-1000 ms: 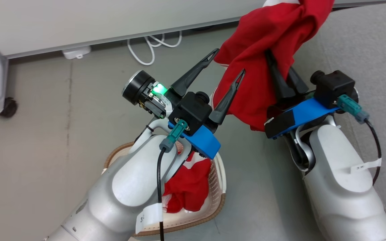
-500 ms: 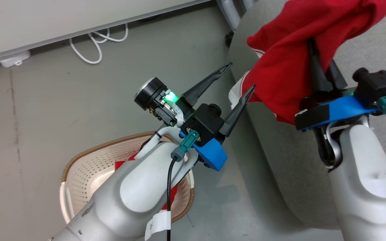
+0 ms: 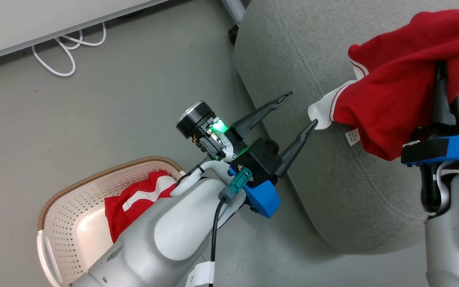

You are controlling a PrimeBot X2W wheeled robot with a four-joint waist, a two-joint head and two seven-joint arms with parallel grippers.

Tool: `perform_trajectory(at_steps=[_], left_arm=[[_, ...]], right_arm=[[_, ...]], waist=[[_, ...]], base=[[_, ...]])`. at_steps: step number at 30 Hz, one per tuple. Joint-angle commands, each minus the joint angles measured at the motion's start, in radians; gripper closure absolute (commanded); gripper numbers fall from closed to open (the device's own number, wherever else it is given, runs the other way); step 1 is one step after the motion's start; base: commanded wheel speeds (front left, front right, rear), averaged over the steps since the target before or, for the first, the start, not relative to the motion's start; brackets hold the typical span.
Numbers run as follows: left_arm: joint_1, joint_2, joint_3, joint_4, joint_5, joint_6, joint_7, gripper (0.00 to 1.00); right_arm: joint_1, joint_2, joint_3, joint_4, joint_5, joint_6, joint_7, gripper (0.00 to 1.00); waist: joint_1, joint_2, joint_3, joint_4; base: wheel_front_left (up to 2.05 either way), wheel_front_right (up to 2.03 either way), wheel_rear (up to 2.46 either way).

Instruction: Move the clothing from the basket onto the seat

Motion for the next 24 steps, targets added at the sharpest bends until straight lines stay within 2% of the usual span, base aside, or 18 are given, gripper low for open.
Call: perform_trajectory(at_steps=[1, 15, 24], left_arm=[[0.006, 0.002, -0.004, 0.003, 0.001, -0.005, -0.005, 0.00], [-0.020, -0.006, -0.028, 0.002, -0.007, 0.001, -0.005, 0.00], [-0.068, 0.010, -0.012, -0.011, 0.003, 0.015, -0.003, 0.00]], right_arm=[[0.012, -0.001, -0.008, -0.009, -0.004, 0.000, -0.001, 1.00], [0.071, -0.001, -0.035, -0.049, 0.005, 0.000, -0.001, 1.00], [-0.030, -0.002, -0.052, -0.086, 0.015, 0.000, -0.001, 1.00]], waist=[[0.0000, 0.0000, 0.005, -0.007], [0.0000, 0.0000, 0.031, -0.018], [0.0000, 0.0000, 0.114, -0.002]], base=[[0.00, 0.00, 0.00], [0.00, 0.00, 0.00], [0.00, 0.00, 0.00]])
